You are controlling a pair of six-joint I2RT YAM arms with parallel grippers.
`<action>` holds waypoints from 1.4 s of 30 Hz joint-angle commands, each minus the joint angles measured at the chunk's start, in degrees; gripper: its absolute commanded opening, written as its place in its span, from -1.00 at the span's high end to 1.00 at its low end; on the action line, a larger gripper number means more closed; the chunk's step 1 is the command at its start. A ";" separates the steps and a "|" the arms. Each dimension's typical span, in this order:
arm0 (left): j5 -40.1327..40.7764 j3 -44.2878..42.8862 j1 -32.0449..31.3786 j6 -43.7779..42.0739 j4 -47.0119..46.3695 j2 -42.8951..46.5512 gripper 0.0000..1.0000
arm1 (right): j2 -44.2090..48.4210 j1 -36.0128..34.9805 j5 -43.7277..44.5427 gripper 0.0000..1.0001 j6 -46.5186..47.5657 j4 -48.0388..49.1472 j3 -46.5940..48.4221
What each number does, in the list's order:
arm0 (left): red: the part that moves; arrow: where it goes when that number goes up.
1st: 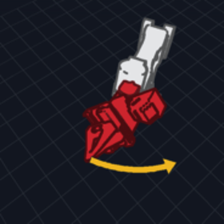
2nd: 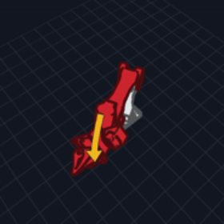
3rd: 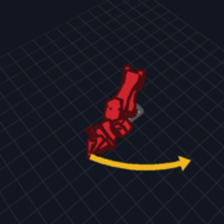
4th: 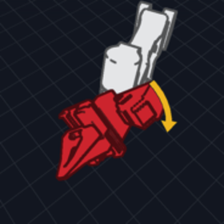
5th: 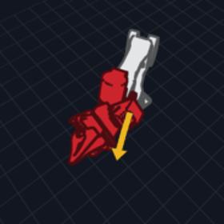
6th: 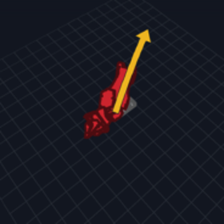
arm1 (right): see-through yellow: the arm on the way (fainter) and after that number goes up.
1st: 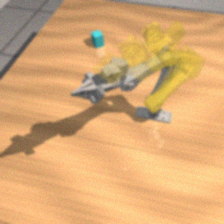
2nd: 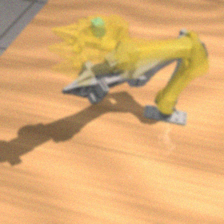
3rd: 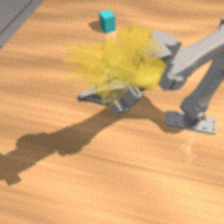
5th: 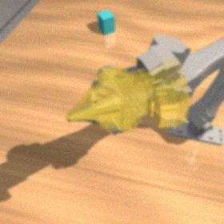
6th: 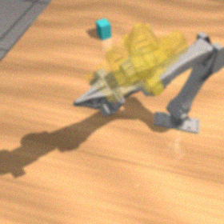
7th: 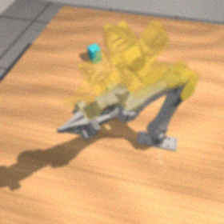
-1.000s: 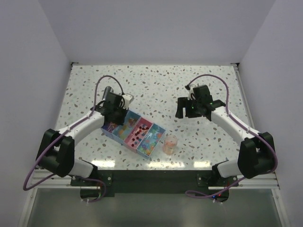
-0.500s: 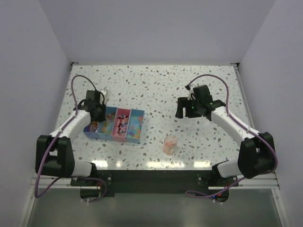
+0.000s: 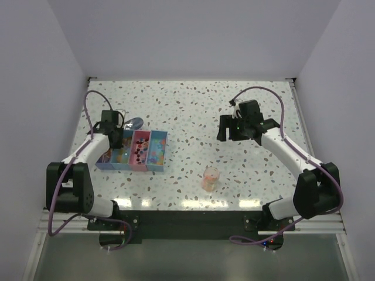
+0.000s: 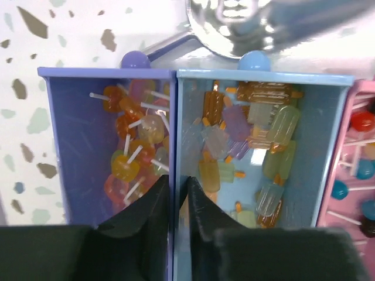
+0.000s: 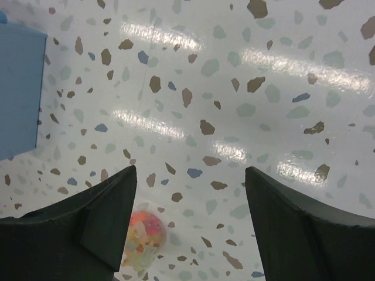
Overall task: Pack the candies
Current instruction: Move the storage box to the center of the board, then pick up the bottle lid at the center of the board.
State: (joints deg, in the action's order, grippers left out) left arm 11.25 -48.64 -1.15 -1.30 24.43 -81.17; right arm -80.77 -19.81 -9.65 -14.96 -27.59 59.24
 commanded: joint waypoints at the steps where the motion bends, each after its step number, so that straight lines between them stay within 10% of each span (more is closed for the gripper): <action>1: 8.09 -3.20 1.15 -2.92 -4.21 -1.71 0.46 | -2.10 0.21 4.89 -0.54 -0.33 -1.76 5.61; 7: 1.25 -3.74 1.15 -1.34 -4.30 1.79 -0.24 | -7.81 1.70 16.05 -0.54 -1.91 -4.75 12.38; 13: -3.51 -5.14 -2.19 -0.72 -3.25 7.68 -0.51 | -16.60 6.71 17.56 -0.50 -3.67 -5.10 18.36; 27: -21.26 -3.49 -10.28 0.85 -5.70 20.17 -0.79 | -35.57 22.71 10.72 -0.12 -6.48 -2.20 32.85; 42: -25.48 0.04 -10.54 5.61 -9.92 21.14 -0.81 | -49.92 24.12 7.01 0.28 -6.49 -1.06 45.26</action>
State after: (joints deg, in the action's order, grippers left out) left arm -12.16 -48.31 -11.35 2.87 17.54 -60.75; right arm -129.14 4.19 -1.19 -21.08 -29.04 102.15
